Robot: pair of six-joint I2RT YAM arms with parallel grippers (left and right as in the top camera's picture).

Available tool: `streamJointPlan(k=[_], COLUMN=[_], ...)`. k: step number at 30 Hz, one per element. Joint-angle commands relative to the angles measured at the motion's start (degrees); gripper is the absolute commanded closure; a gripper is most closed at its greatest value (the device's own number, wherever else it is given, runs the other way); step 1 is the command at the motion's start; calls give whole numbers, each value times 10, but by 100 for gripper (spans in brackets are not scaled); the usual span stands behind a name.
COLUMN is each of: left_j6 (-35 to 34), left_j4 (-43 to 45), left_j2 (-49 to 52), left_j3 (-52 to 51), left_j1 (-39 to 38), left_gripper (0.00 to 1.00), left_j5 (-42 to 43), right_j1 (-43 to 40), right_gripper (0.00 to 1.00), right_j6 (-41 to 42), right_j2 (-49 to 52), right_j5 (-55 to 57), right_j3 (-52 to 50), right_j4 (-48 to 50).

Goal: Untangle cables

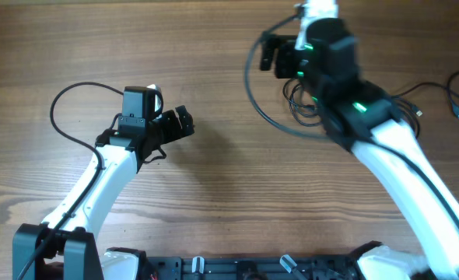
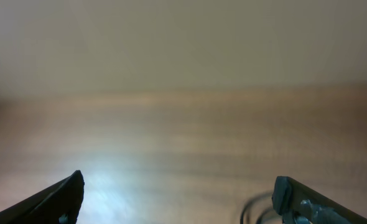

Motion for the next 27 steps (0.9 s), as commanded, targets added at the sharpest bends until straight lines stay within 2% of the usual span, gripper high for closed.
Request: streamJointPlan(k=[1,7,13,18,21,25,27], left_j6=[9,9,9,9,9,9,9], left_j4=[-1,-1,-1,-1,-1,-1,-1], left_j2=[6,6,6,6,6,6,6], left_j3=[-3,-3,-3,-3,-3,-3,-3], left_j1=[-2,-2,-2,-2,-2,-2,-2], left_gripper=[0,0,0,0,0,0,0], left_j5=[5,5,5,5,5,5,5], right_j1=[0,0,0,0,0,0,0], right_gripper=[0,0,0,0,0,0,0], right_j6=[-7,-7,-6,-6,-6,-6,-6], right_j2=[-113,-311,-410,-424,-418,-413,-413], right_j5=[8,8,8,8,8,8,8], right_j3=[-2,-2,-2,-2,-8,-61,-96], right_j4=[-1,-2,-42,-158,-285,-410,-442])
